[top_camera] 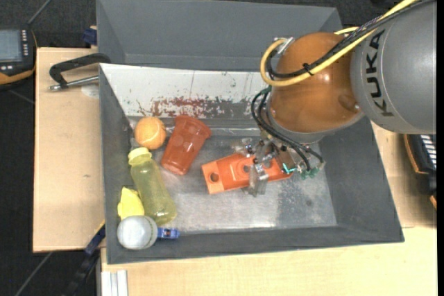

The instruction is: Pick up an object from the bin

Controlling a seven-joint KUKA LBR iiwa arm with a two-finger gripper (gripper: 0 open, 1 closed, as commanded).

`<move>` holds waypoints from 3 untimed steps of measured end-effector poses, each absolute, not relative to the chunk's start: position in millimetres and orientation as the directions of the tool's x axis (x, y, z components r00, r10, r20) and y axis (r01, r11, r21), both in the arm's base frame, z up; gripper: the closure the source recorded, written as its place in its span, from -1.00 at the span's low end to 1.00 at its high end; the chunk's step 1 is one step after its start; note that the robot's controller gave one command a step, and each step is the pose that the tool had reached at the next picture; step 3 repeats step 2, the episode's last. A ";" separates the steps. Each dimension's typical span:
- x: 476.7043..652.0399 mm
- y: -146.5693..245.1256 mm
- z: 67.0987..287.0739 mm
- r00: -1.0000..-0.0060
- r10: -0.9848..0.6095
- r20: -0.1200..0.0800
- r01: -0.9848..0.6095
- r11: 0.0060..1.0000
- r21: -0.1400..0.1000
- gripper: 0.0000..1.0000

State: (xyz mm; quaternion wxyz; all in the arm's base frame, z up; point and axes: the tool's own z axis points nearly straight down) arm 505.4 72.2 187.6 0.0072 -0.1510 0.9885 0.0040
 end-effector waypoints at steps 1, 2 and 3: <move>505.4 72.2 187.6 -0.954 -0.298 -0.016 -0.299 0.954 0.006 -1.00; 507.0 70.1 264.7 -0.957 -0.288 -0.021 -0.289 0.957 0.006 1.00; 507.0 70.1 264.7 -0.957 -0.288 -0.021 -0.289 0.957 0.006 1.00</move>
Offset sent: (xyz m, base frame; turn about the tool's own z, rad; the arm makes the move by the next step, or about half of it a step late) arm 0.0005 -0.0030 0.0762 0.0102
